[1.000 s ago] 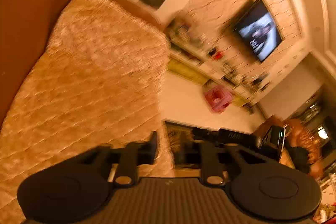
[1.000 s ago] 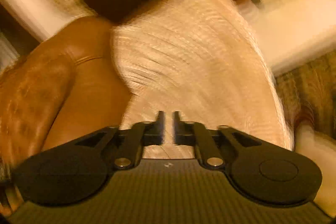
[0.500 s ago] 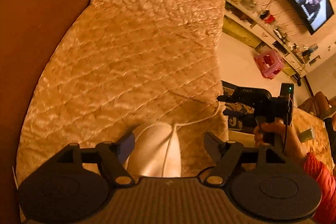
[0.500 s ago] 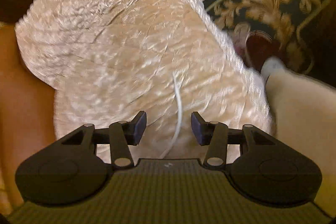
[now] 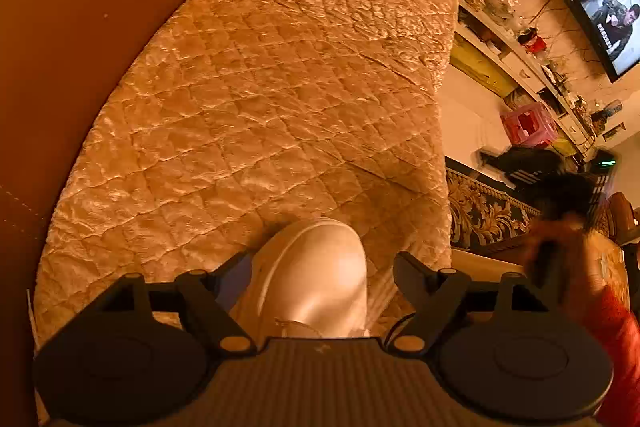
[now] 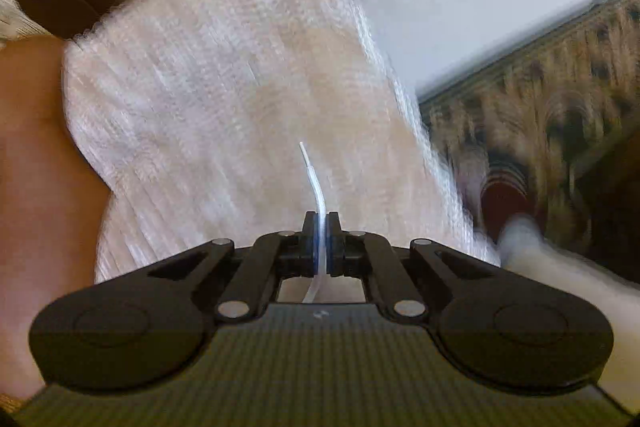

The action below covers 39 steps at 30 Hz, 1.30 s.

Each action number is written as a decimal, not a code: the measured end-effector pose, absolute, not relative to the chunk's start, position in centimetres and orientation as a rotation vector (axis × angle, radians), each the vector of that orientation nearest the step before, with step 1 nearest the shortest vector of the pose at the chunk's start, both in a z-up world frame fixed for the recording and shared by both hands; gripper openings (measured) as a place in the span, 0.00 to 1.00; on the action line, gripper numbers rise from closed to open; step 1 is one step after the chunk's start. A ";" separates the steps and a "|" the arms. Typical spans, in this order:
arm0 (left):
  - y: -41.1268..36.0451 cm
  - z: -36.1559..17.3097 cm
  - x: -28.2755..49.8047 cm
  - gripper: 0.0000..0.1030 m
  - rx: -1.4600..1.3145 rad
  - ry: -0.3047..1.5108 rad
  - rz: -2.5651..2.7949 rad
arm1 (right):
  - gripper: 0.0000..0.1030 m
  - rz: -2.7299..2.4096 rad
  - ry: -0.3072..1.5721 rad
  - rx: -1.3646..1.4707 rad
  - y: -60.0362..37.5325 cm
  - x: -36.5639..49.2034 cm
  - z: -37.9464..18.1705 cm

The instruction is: Lace up shoes with both hands

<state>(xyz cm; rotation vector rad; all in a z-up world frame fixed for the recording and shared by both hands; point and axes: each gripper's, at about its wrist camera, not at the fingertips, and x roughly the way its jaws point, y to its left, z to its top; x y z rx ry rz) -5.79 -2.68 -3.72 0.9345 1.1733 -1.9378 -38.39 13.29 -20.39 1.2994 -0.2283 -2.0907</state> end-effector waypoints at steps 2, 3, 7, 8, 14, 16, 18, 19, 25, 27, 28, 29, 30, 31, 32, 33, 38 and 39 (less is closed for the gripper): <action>-2.9 -3.8 -5.6 0.80 0.934 1.182 -1.926 | 0.05 -2.148 -0.214 1.138 14.1 -38.9 -17.0; -3.0 -3.8 -5.5 0.80 0.932 1.186 -1.923 | 0.05 -2.163 -0.210 1.091 14.4 -39.2 -15.9; -3.1 -3.4 -5.1 0.80 0.955 1.172 -1.933 | 0.05 -2.208 -0.198 0.975 16.3 -41.3 -12.4; -3.1 -3.3 -4.8 0.80 0.966 1.177 -1.938 | 0.05 -2.215 -0.203 0.966 16.8 -41.8 -12.1; -2.5 -2.2 -1.9 0.80 1.064 1.241 -1.949 | 0.05 -2.231 -0.182 0.980 19.0 -43.3 -12.3; -2.2 -1.7 -1.3 0.80 1.102 1.227 -1.935 | 0.05 -2.236 -0.196 0.987 19.6 -43.5 -12.7; -2.0 -1.5 -1.4 0.81 1.121 1.223 -1.943 | 0.05 -2.250 -0.222 0.988 20.2 -43.6 -12.9; -1.9 -1.4 -1.5 0.80 1.127 1.221 -1.950 | 0.05 -2.260 -0.241 0.985 20.6 -43.9 -12.8; 2.1 -0.4 -6.5 0.74 1.383 1.002 -2.182 | 0.05 -2.302 -0.262 0.959 22.2 -45.1 -11.9; 3.1 -0.4 -7.7 0.71 1.478 0.969 -2.225 | 0.05 -2.313 -0.270 0.941 22.8 -45.4 -11.4; 3.3 -0.4 -7.9 0.69 1.493 0.975 -2.237 | 0.05 -2.313 -0.273 0.938 22.9 -45.7 -11.2; 3.4 -0.3 -8.1 0.66 1.501 0.977 -2.249 | 0.05 -2.315 -0.268 0.935 23.1 -45.9 -11.2; 3.5 -0.2 -8.0 0.65 1.503 0.979 -2.263 | 0.05 -2.315 -0.255 0.938 23.1 -46.0 -11.2; 3.6 0.0 -7.9 0.64 1.501 0.983 -2.281 | 0.05 -2.312 -0.244 0.941 23.1 -46.0 -11.2; 3.8 0.2 -7.9 0.62 1.498 0.988 -2.303 | 0.05 -2.308 -0.235 0.942 23.0 -46.0 -11.4; 4.2 0.4 -8.0 0.62 1.499 0.987 -2.338 | 0.05 -2.306 -0.237 0.943 23.1 -46.0 -11.5; 6.7 0.8 -9.4 0.68 1.549 0.902 -2.438 | 0.05 -2.305 -0.271 0.955 23.2 -46.2 -11.9; 7.0 0.9 -9.7 0.68 1.554 0.892 -2.447 | 0.05 -2.305 -0.280 0.954 23.3 -46.2 -11.8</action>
